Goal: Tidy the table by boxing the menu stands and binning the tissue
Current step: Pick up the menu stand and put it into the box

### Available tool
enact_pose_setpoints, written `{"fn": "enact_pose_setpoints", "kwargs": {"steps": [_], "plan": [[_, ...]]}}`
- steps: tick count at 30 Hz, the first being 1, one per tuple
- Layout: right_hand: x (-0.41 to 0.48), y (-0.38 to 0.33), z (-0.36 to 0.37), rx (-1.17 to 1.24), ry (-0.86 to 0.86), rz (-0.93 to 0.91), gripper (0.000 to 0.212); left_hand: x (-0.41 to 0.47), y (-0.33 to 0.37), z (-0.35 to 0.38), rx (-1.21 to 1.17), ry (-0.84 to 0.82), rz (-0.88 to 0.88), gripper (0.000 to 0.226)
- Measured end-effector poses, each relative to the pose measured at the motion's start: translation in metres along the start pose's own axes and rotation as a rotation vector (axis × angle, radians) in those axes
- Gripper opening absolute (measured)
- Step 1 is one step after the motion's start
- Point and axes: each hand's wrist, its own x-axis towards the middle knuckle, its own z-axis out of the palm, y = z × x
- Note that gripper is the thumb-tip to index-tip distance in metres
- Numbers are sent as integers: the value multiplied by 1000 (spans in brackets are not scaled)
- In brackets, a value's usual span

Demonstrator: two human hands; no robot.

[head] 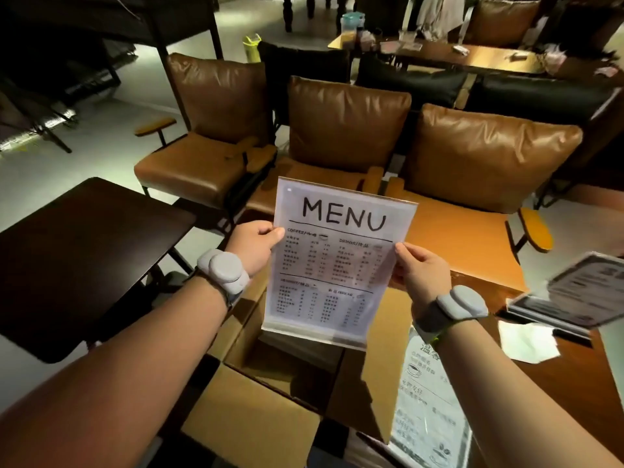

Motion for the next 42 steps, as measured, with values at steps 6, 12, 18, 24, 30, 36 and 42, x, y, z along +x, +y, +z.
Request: {"fn": "enact_pose_setpoints", "kwargs": {"steps": [6, 12, 18, 24, 30, 36, 42], "plan": [[1, 11, 36, -63, 32, 12, 24, 16, -24, -23, -6, 8, -16, 28], [2, 21, 46, -53, 64, 45, 23, 30, -40, -24, -15, -39, -17, 25], [5, 34, 41, -53, 81, 102, 14, 43, -53, -9, -14, -108, -20, 23], [6, 58, 41, -94, 73, 199, 15, 53, -74, 5, 35, -170, -63, 26], [9, 94, 50, -97, 82, 316, 19, 56, -107, 21, 96, -223, -154, 26], [15, 133, 53, -99, 140, 427, 24, 57, -133, 37, 232, -234, -200, 38], [26, 160, 52, -226, 141, 460, 29, 62, -144, 52, 338, -218, -213, 43]]}}
